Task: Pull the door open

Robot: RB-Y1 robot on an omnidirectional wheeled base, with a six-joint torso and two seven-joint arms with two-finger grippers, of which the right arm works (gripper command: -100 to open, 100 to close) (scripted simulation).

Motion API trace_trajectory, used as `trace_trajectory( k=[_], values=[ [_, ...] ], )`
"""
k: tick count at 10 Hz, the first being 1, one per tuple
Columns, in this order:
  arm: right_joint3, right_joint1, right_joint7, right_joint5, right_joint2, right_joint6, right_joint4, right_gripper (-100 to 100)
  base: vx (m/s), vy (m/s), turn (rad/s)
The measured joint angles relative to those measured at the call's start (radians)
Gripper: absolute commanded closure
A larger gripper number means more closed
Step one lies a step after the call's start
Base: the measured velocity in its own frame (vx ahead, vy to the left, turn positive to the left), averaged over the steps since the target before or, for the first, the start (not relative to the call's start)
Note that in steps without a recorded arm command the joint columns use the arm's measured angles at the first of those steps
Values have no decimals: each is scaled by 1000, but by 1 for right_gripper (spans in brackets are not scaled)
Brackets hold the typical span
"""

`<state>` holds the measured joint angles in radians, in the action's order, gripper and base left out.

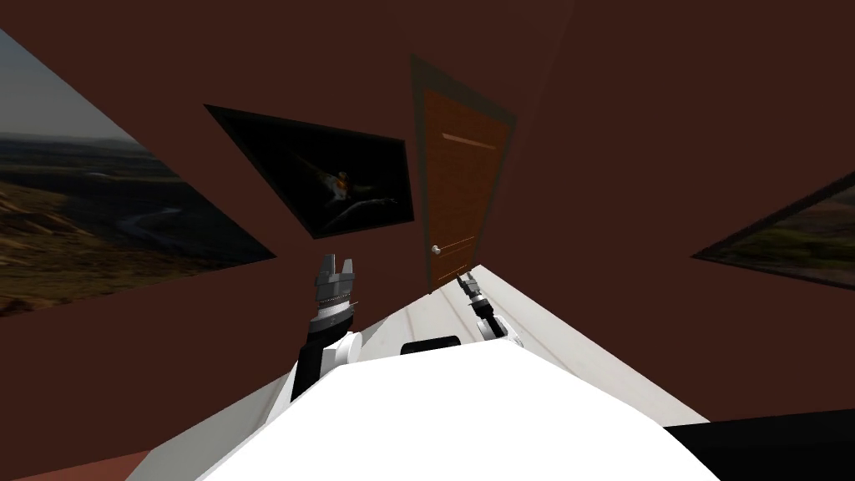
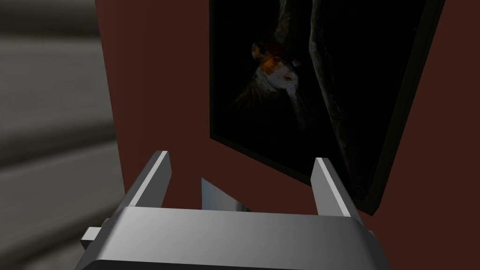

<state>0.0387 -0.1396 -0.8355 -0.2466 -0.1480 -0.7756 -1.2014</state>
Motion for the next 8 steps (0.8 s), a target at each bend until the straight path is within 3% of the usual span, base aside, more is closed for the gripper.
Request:
trace_trajectory(
  k=[8],
  values=[
    [3, 72, -116, -54, -12, -41, 186, -100, 78, -38, 68]
  ],
)
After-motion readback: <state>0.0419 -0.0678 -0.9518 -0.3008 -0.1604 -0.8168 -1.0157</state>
